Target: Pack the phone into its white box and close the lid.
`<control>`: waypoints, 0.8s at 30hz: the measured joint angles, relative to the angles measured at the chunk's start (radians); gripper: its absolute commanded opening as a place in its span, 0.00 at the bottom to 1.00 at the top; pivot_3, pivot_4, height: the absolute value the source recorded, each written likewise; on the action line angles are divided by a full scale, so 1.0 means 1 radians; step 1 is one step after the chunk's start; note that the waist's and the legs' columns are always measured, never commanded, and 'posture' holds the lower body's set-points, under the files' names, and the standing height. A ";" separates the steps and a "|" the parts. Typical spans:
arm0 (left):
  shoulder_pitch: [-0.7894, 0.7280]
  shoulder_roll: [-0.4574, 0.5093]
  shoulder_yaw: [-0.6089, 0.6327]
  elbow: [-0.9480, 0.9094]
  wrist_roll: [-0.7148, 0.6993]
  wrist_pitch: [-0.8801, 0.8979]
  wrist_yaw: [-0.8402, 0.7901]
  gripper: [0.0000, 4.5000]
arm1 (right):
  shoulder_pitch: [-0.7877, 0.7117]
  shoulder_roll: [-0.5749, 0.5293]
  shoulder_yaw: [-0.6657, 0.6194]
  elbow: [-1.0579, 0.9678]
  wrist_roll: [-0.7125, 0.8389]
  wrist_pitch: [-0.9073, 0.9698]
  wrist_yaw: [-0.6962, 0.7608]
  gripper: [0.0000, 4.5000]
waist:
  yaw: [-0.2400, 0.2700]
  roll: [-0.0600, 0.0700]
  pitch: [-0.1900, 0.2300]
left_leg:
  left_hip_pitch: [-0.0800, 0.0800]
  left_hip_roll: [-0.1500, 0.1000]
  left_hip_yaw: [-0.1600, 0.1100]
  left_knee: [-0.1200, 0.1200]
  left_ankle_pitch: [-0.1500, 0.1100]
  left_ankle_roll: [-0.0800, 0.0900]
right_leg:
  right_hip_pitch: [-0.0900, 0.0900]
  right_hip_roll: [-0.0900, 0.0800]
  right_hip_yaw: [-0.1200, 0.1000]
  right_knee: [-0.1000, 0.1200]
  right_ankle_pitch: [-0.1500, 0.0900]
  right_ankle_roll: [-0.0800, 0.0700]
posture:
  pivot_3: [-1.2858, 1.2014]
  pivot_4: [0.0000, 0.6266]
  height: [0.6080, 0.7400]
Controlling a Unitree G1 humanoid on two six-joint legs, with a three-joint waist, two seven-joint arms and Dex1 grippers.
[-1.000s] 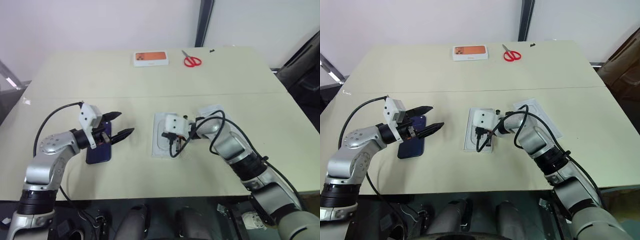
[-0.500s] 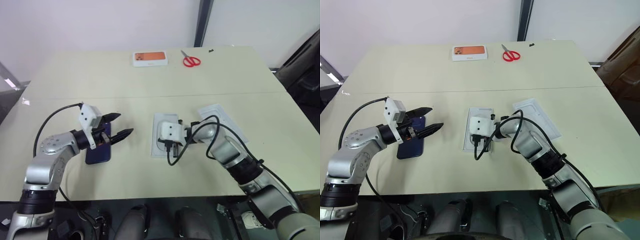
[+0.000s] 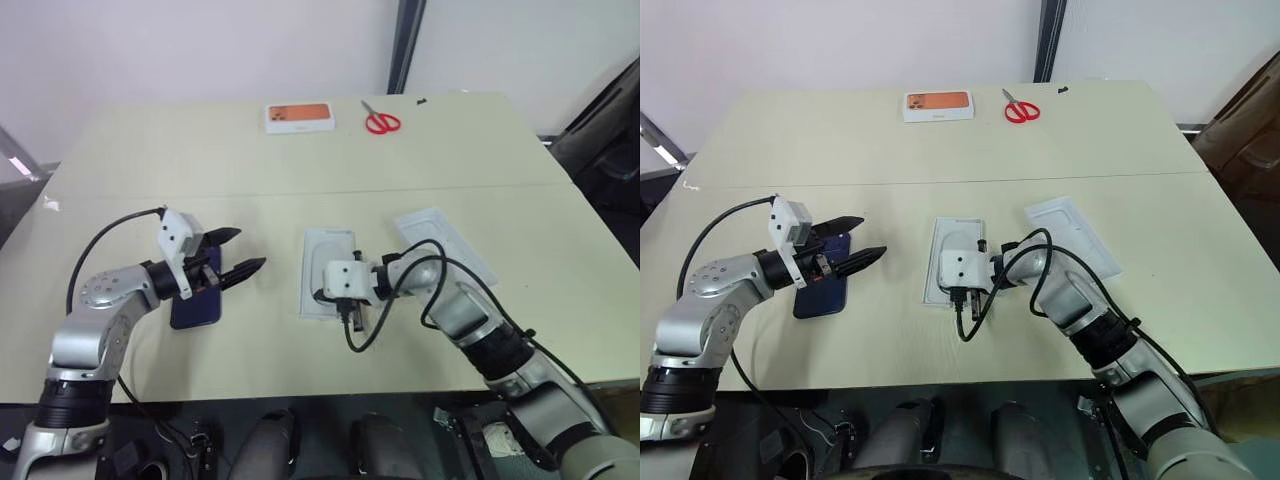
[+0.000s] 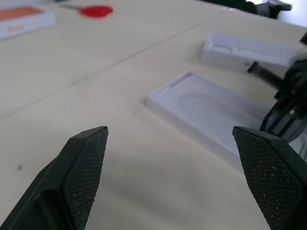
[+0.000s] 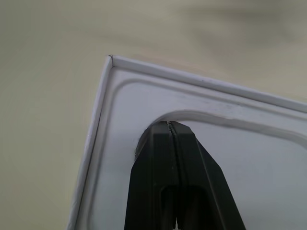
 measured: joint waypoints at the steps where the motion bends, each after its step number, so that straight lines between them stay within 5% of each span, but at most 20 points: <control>1: -0.002 0.003 0.011 0.011 -0.017 0.032 0.008 0.98 | -0.012 0.011 -0.012 0.014 0.001 0.001 -0.014 0.01 | 0.000 0.000 0.000 | 0.000 0.000 0.000 0.000 0.000 0.000 | 0.000 0.000 0.000 0.000 0.000 0.000 | 0.52 0.24 0.95; 12: -0.078 0.144 0.250 0.254 -0.171 0.376 0.075 0.98 | -0.164 0.265 -0.102 0.187 0.043 0.049 -0.228 0.01 | -0.003 0.000 0.000 | 0.000 0.000 0.000 -0.001 0.004 -0.006 | -0.004 0.001 0.000 0.003 0.000 0.000 | 0.52 0.24 0.95; 24: -0.096 0.214 0.238 0.440 -0.178 0.591 0.043 0.98 | -0.327 0.506 0.049 0.463 -0.050 0.115 -0.264 0.01 | -0.003 -0.002 -0.001 | -0.002 0.000 0.001 -0.002 0.005 -0.009 | -0.011 0.001 0.001 0.014 0.000 0.000 | 0.52 0.24 0.95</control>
